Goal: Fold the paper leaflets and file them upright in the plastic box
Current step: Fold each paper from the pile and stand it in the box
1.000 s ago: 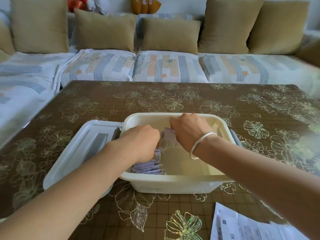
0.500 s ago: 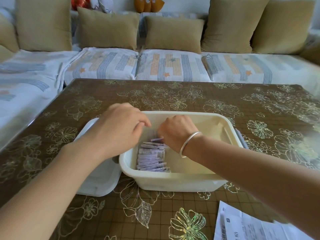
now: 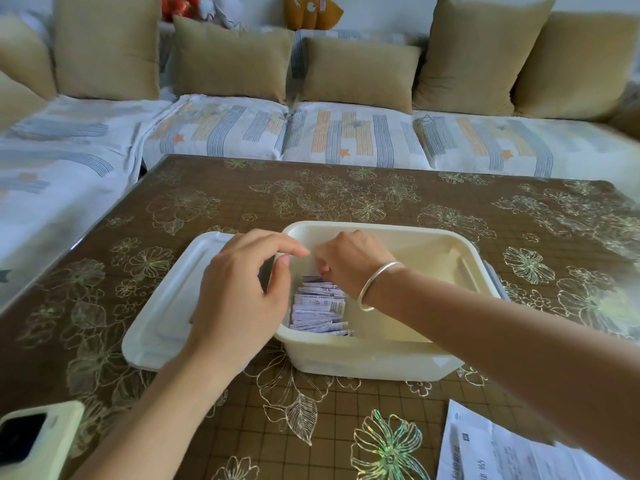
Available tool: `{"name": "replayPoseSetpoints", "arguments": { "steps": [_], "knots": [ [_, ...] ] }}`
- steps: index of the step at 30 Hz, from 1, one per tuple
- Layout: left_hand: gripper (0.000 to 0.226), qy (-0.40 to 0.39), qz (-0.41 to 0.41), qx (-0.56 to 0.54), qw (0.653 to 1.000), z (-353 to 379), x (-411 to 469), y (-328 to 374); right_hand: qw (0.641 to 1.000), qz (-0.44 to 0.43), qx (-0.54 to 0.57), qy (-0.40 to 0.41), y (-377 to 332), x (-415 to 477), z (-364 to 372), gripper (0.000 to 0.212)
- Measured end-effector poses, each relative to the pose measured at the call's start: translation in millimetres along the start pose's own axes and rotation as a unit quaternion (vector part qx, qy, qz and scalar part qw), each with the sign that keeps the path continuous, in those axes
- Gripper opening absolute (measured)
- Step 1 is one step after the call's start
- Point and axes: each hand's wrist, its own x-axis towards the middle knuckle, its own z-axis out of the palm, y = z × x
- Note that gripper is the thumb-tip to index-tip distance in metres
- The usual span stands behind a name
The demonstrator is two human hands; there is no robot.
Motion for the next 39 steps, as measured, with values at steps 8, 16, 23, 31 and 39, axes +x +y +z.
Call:
{"name": "replayPoseSetpoints", "arguments": {
  "steps": [8,16,23,31,39],
  "knots": [
    [0.025,-0.001,0.011,-0.007,1.000,-4,-11,14,0.999,0.022,-0.031,0.023,6,-7,-14,0.018],
    [0.024,0.025,0.068,-0.019,0.997,6,-46,59,0.937,0.066,0.232,0.254,28,-120,-62,0.012],
    [0.025,-0.088,0.048,-0.084,0.991,70,-139,82,0.903,0.197,0.260,0.280,41,-259,10,0.011],
    [0.015,-0.159,0.015,-0.045,0.986,93,-205,94,0.979,0.187,0.073,0.043,7,-330,87,0.037],
    [0.033,-0.111,-0.079,-0.050,0.989,80,-205,89,0.971,0.185,0.142,0.052,-1,-294,67,0.027]
  ]
}}
